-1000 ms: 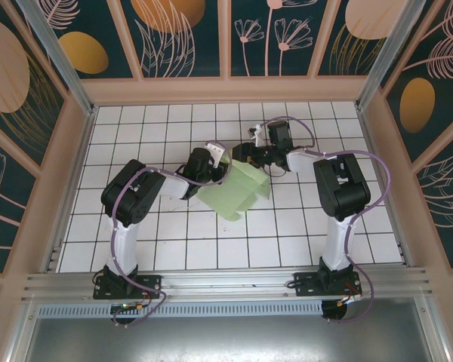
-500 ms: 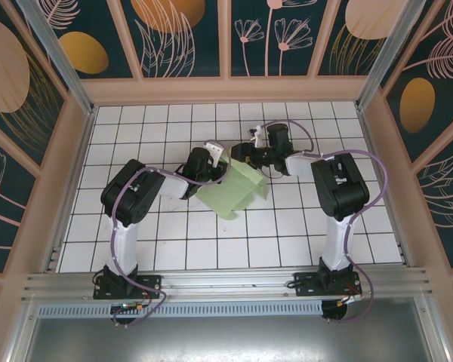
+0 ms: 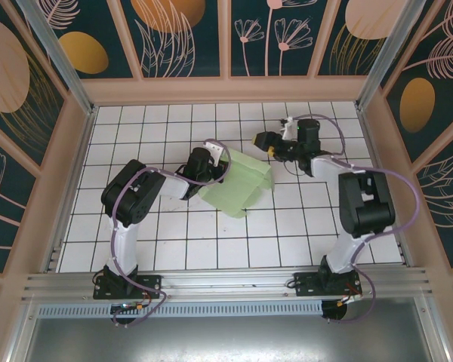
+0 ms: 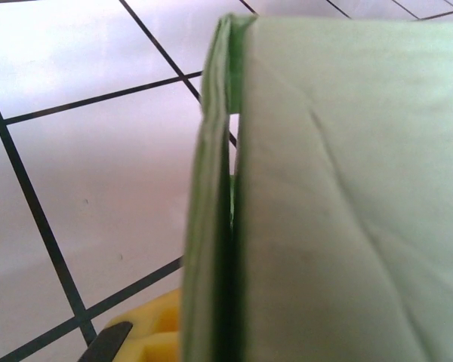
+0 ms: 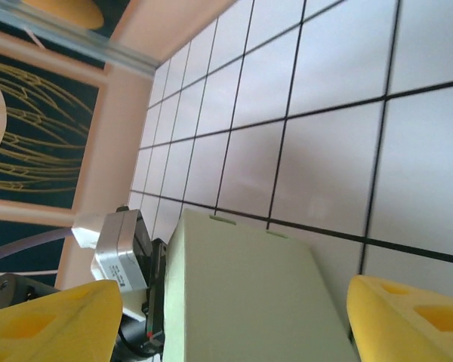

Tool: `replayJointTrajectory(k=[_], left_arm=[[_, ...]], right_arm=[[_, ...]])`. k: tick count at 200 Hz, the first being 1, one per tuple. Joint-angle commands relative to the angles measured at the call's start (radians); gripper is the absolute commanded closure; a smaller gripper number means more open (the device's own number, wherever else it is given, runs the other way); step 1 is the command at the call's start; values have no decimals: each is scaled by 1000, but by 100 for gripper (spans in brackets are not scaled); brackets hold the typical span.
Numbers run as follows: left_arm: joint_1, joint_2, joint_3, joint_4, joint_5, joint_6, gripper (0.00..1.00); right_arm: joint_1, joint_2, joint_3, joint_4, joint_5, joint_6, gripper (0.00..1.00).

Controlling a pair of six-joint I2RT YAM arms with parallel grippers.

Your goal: Fold the paper box

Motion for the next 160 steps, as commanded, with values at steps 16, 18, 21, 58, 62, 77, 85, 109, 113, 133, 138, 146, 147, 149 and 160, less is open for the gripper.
replayJointTrajectory(k=[16, 18, 21, 58, 62, 77, 85, 109, 113, 133, 138, 146, 147, 149, 160], left_arm=[[9, -65, -5, 56, 13, -96, 100], [10, -68, -4, 57, 15, -103, 100], [12, -70, -3, 59, 15, -115, 100], [48, -78, -8, 166, 67, -342, 100], [51, -76, -8, 185, 74, -376, 100], [76, -60, -26, 267, 125, -500, 100], [86, -48, -35, 312, 152, -556, 100], [93, -44, -29, 357, 195, -625, 100], [93, -47, -28, 358, 201, -630, 100], [93, -53, -26, 384, 237, -654, 100], [93, -53, -25, 393, 244, -657, 100], [93, -50, -26, 403, 255, -662, 100], [93, -51, -26, 405, 256, -663, 100], [93, -49, -26, 406, 257, -663, 100], [93, -45, -26, 421, 267, -672, 100]], right_arm=[[-60, -206, -145, 61, 166, -8, 21], [-64, -214, -154, 66, 172, -7, 22], [-70, -233, -169, 74, 183, -4, 22], [-141, -439, -360, 210, 252, 78, 24], [-148, -460, -381, 229, 255, 89, 24], [-170, -522, -438, 277, 247, 110, 25], [-180, -549, -463, 291, 237, 118, 25], [-183, -593, -515, 338, 182, 155, 25], [-182, -594, -517, 344, 171, 164, 25], [-153, -568, -519, 393, 118, 206, 26], [-139, -555, -515, 407, 108, 214, 26], [-114, -534, -507, 435, 90, 225, 27], [-113, -530, -506, 438, 88, 227, 27], [-107, -525, -503, 444, 83, 229, 27], [-72, -493, -484, 468, 77, 247, 28]])
